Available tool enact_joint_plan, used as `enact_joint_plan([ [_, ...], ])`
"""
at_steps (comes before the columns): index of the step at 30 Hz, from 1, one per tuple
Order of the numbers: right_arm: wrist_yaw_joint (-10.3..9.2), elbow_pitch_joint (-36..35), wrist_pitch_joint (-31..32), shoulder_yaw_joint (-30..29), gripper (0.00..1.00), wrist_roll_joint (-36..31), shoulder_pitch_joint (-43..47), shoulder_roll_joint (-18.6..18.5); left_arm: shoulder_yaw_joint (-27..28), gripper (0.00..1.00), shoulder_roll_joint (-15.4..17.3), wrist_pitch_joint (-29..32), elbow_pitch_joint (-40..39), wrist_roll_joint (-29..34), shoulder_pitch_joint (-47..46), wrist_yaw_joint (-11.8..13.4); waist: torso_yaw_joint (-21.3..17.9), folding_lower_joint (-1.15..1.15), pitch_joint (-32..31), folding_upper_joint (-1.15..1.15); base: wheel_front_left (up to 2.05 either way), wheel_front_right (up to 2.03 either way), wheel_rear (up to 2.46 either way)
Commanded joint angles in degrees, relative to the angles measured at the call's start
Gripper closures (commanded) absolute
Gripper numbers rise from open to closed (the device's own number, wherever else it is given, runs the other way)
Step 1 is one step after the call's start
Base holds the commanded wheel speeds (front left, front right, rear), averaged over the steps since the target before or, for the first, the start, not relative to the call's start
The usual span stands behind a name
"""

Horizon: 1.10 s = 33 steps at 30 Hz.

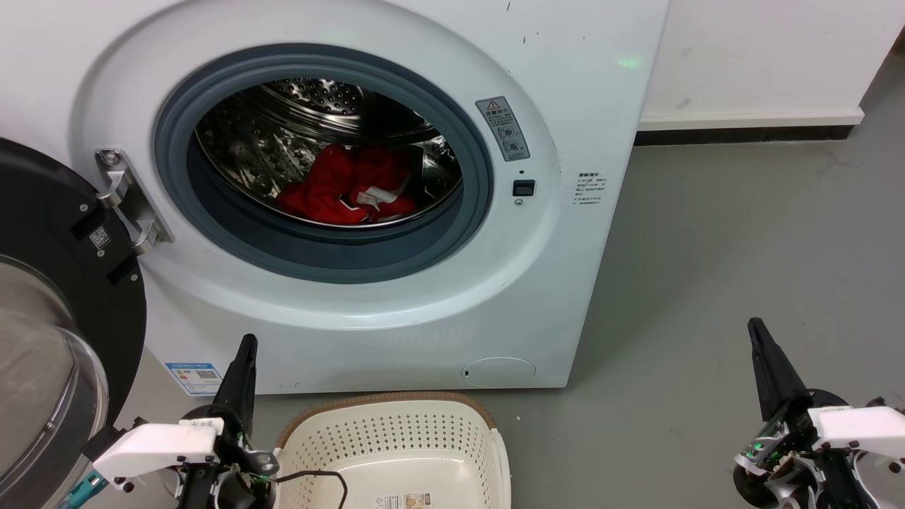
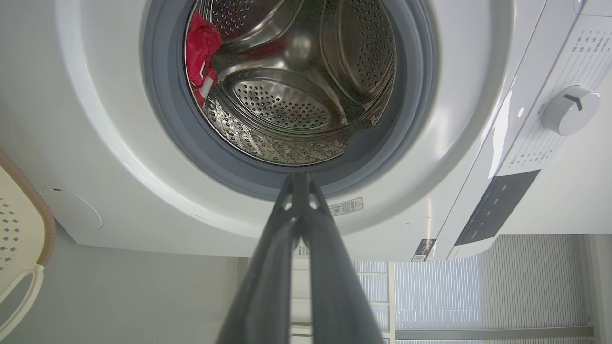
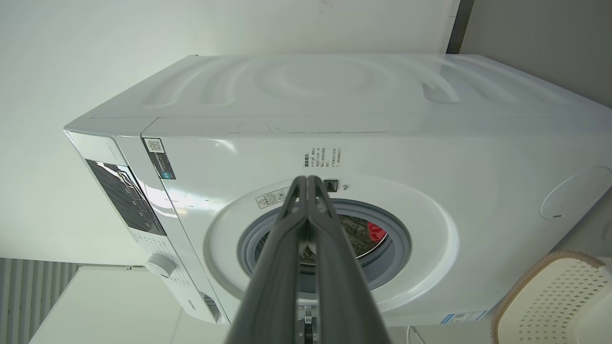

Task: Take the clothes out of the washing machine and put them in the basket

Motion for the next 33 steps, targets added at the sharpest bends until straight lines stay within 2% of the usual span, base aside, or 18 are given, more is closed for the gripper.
enact_joint_plan([
  [1,-0.01,-0.1,0.1,-0.1,1.0,-0.1,-0.8,0.2,0.3,1.0,-0.1,0.1,0.0,0.2,-0.4,0.0,0.0,0.0,0.0,0.0,0.0,0.0,0.0],
  [19,-0.01,-0.1,0.2,-0.1,1.0,-0.2,-0.8,0.2,0.3,1.0,-0.1,0.1,-0.1,0.3,-0.4,0.0,0.0,0.0,0.0,0.0,0.0,0.0,0.0],
  [20,-0.01,0.2,-0.1,0.0,0.0,0.0,0.1,0.0,0.0,0.0,0.0,0.0,0.2,0.1,0.1,0.0,0.0,0.0,0.0,0.0,0.0,0.0,0.0],
  [21,-0.01,0.6,-0.1,0.0,1.0,-0.1,0.3,0.0,-0.1,1.0,-0.1,0.0,0.5,0.1,0.3,0.0,0.0,0.0,0.0,0.0,0.0,0.0,0.0],
  [22,-0.01,1.1,-0.1,0.0,0.0,-0.1,0.7,0.1,-0.2,0.0,-0.1,0.0,1.0,0.1,0.8,0.0,0.0,0.0,0.0,0.0,0.0,0.0,0.0],
  [33,-0.01,0.5,-3.1,0.3,0.0,-3.3,2.7,0.1,-0.7,0.0,-0.2,-3.0,0.0,1.7,2.4,0.0,-0.1,0.0,-0.3,0.0,0.0,0.0,0.0],
])
